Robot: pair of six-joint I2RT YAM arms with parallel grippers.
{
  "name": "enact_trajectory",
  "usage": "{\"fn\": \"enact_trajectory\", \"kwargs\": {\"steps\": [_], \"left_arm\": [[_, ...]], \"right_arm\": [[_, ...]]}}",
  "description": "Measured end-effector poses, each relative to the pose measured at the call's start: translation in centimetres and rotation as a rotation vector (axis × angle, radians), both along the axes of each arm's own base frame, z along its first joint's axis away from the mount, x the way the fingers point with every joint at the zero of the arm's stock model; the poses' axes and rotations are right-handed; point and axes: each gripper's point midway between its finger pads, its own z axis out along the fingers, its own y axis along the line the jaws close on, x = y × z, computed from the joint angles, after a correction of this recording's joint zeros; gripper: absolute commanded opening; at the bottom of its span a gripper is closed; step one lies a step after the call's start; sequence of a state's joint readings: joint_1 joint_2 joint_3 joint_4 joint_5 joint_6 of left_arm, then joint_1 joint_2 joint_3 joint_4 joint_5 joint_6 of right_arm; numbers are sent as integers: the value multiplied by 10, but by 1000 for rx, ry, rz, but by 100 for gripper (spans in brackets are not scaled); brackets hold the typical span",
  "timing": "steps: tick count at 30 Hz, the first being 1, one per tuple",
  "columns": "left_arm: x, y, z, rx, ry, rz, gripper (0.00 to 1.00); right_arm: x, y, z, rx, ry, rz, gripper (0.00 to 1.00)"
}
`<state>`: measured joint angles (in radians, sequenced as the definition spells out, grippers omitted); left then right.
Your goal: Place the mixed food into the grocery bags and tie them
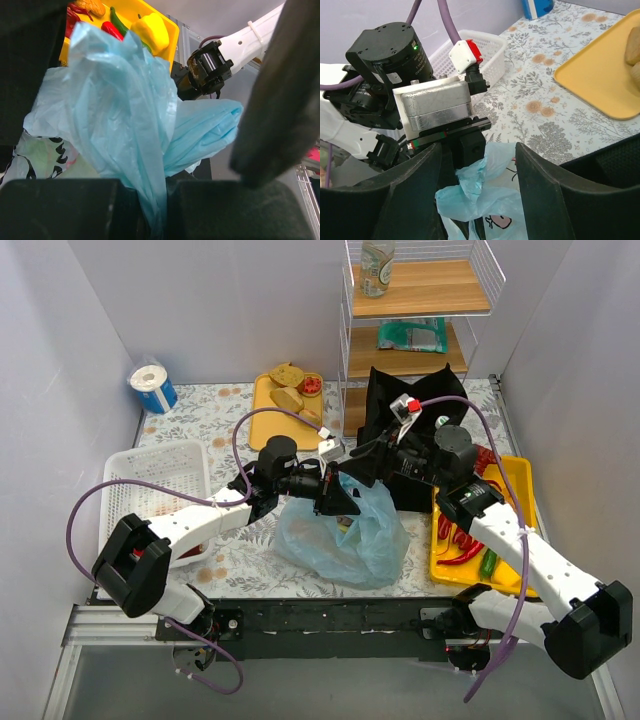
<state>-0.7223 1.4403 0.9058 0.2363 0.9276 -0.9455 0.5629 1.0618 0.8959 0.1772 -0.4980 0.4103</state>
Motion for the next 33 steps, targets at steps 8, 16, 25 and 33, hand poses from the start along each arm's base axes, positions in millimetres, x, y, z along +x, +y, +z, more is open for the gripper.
{"fn": "enact_trajectory", "kwargs": {"steps": [8, 16, 25, 33], "left_arm": [[2, 1, -3, 14, -5, 15, 0], [-6, 12, 6, 26, -52, 12, 0], [-20, 35, 18, 22, -127, 48, 0], [-9, 38, 5, 74, -111, 108, 3]], "right_arm": [[-4, 7, -4, 0, 2, 22, 69], [-7, 10, -1, -55, -23, 0, 71], [-25, 44, 1, -124, -34, 130, 64], [-34, 53, -3, -102, 5, 180, 1]]}}
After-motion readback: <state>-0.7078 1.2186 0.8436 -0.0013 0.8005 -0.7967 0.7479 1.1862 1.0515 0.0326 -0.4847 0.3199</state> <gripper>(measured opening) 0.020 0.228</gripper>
